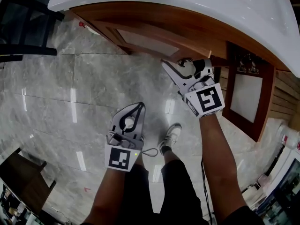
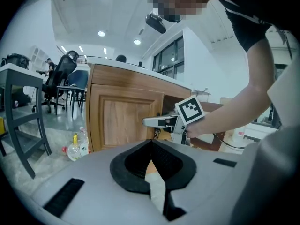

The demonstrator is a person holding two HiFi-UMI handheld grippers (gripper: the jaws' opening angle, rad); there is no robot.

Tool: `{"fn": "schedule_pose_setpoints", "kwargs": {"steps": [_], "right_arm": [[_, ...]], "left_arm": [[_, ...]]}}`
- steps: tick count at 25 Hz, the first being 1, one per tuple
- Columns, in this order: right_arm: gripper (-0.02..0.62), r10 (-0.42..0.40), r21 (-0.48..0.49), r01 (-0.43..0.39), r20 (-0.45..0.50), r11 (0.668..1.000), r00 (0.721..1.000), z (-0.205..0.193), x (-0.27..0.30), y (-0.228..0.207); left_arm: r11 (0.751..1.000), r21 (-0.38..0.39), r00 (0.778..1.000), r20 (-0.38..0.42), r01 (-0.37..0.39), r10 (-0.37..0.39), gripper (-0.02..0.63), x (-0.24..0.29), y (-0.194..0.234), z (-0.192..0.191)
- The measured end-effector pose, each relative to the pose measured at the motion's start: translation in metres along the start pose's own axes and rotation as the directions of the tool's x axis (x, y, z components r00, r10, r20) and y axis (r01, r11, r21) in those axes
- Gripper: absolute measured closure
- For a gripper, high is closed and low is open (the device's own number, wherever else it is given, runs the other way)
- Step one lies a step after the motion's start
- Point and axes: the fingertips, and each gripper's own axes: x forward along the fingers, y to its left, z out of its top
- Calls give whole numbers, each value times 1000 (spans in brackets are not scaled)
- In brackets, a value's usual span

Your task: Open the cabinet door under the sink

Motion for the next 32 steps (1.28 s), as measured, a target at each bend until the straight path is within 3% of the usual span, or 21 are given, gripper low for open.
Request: {"fn": "schedule_pose_setpoints", "kwargs": {"steps": [5, 15, 28, 32], "right_arm": [[242, -3, 6, 3, -10, 1000, 1000, -3, -14, 26], [242, 68, 14, -68, 11, 998, 998, 4, -32, 89], [241, 25, 110, -24, -11, 994, 1000, 7, -37, 146], [241, 79, 122, -80, 12, 989, 997, 13, -35, 179]], "left_arm": [[1000, -4, 1000, -2, -24, 24, 584, -13, 6, -5], [997, -21, 997, 7, -75, 75, 584, -47, 23, -13], [989, -24, 989, 19, -143, 144, 584, -88, 48, -14], [985, -32, 985, 22, -172, 173, 584, -103, 56, -16]]}}
